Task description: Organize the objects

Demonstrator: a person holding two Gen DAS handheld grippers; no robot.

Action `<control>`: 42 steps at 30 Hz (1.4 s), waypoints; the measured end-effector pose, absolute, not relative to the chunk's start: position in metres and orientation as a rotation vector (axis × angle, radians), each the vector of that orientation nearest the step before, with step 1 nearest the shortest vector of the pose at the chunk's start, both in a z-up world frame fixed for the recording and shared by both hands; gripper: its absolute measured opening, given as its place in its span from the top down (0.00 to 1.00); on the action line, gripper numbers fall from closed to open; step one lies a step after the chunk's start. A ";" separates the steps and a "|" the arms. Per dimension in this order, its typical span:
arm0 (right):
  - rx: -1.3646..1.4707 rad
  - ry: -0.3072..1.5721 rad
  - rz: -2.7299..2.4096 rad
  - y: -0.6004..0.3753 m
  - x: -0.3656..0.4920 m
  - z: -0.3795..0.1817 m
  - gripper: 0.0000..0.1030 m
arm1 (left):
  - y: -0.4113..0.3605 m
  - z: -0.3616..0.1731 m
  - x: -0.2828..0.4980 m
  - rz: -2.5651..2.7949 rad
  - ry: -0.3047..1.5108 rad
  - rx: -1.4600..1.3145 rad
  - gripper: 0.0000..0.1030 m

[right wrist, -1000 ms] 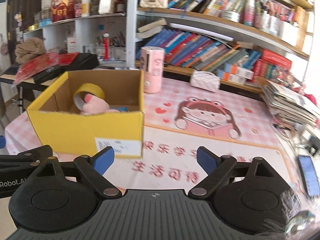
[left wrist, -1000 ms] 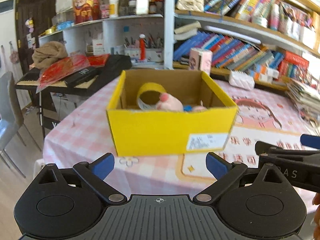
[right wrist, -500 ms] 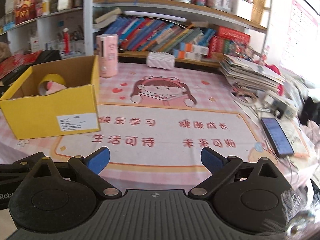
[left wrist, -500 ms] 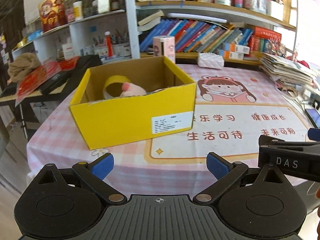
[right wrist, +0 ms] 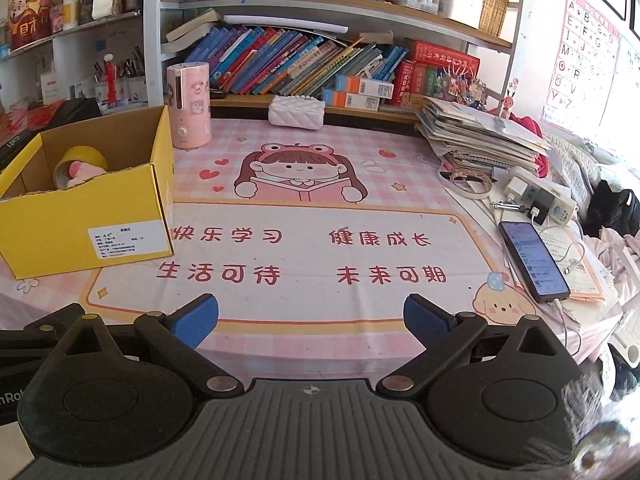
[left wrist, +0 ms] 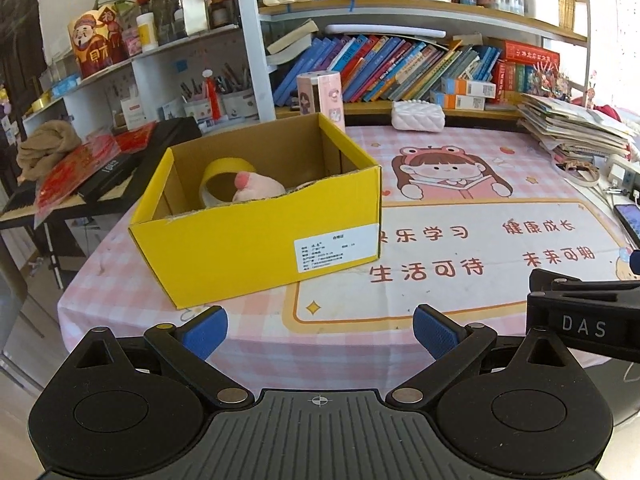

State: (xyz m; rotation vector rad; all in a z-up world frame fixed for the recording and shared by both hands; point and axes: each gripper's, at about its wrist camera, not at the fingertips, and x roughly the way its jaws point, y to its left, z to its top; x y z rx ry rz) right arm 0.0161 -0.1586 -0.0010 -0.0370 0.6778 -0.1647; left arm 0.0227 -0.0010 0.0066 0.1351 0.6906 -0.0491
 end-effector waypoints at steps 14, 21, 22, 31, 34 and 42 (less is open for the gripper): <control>-0.050 0.689 -0.156 -0.160 0.022 -0.002 0.02 | -0.008 0.006 0.026 -0.012 0.695 0.150 0.02; -0.050 0.695 -0.156 -0.164 0.023 -0.004 0.02 | -0.009 0.005 0.025 -0.010 0.697 0.150 0.02; -0.051 0.695 -0.155 -0.164 0.023 -0.004 0.02 | -0.010 0.005 0.025 -0.010 0.699 0.149 0.02; -0.050 0.696 -0.155 -0.164 0.022 -0.004 0.02 | -0.010 0.003 0.021 -0.006 0.711 0.132 0.02; -0.051 0.697 -0.156 -0.164 0.022 -0.003 0.02 | -0.010 0.002 0.020 -0.007 0.717 0.125 0.02; -0.047 0.695 -0.161 -0.167 0.015 -0.007 0.02 | -0.012 0.003 0.017 -0.018 0.716 0.123 0.02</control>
